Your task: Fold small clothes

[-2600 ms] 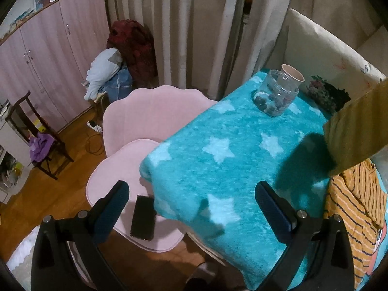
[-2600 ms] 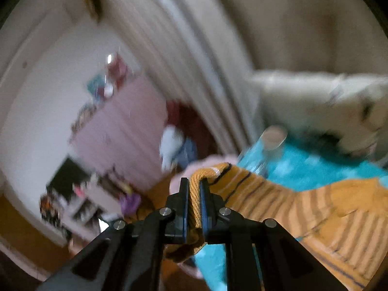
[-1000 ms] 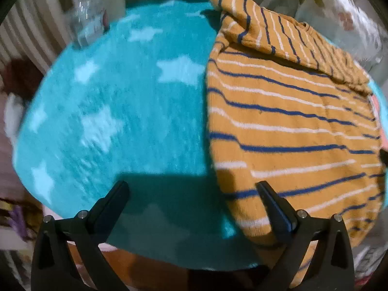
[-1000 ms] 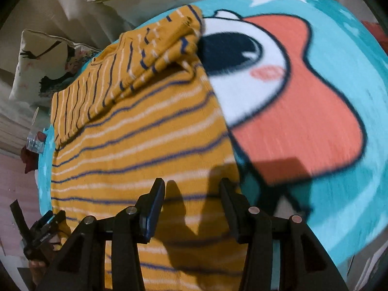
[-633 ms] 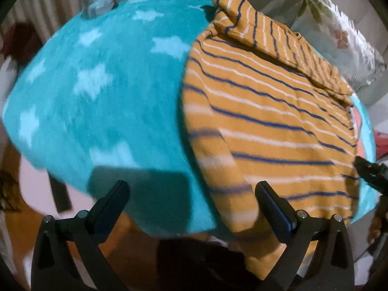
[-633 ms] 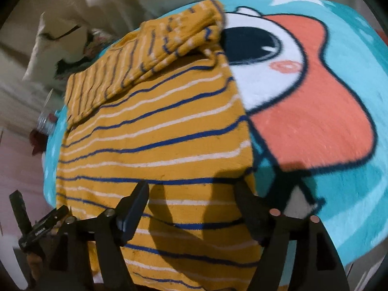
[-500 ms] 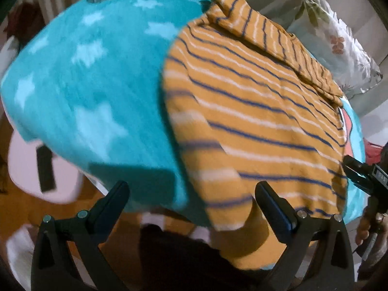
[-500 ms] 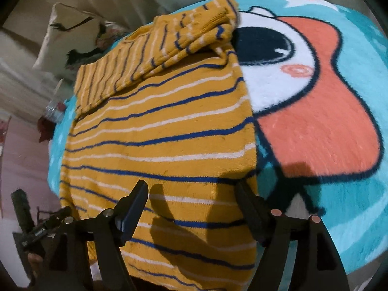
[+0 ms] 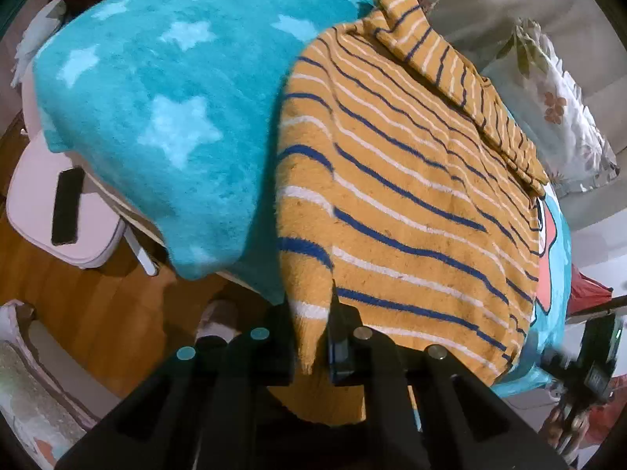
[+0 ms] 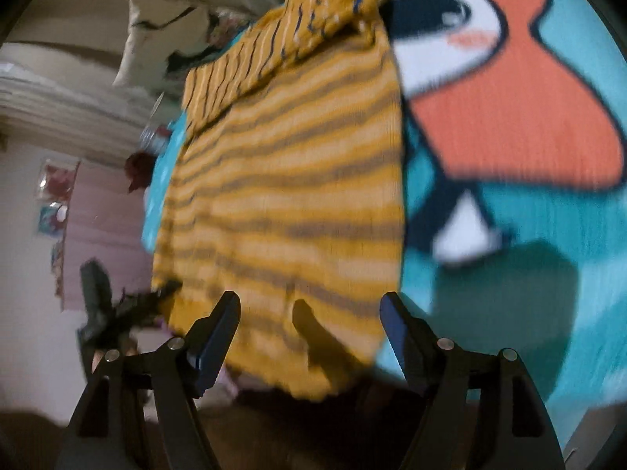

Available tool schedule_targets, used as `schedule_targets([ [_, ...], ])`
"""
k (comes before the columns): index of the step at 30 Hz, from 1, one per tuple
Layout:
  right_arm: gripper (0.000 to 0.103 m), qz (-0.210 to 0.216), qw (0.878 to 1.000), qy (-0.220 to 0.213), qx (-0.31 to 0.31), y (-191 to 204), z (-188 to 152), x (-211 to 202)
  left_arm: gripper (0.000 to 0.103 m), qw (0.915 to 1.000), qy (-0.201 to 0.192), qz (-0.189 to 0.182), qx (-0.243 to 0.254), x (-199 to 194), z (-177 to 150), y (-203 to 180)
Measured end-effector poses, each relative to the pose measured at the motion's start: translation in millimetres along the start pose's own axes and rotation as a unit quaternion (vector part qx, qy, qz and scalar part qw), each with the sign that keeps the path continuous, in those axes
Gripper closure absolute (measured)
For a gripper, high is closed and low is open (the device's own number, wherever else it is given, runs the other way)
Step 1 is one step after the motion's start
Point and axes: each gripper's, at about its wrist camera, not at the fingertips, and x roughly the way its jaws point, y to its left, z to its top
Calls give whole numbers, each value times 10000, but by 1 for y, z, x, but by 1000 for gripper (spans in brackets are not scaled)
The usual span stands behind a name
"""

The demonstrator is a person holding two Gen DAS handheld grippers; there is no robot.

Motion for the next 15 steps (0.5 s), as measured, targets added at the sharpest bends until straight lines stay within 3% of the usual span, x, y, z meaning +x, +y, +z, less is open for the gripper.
schedule_targets([
  [5, 25, 417, 9973, 595, 38, -6, -34, 21, 93, 9996, 31, 217, 200, -3, 4, -11],
  [13, 27, 855, 9930, 808, 95, -18, -30, 65, 93, 9986, 94, 456, 246, -6, 8, -20],
  [14, 42, 911, 9926, 801, 65, -17, -30, 67, 93, 9986, 86, 469, 229, -6, 8, -20],
  [15, 72, 1024, 9912, 834, 44, -16, -31, 69, 93, 9985, 69, 490, 218, -8, 8, -21],
])
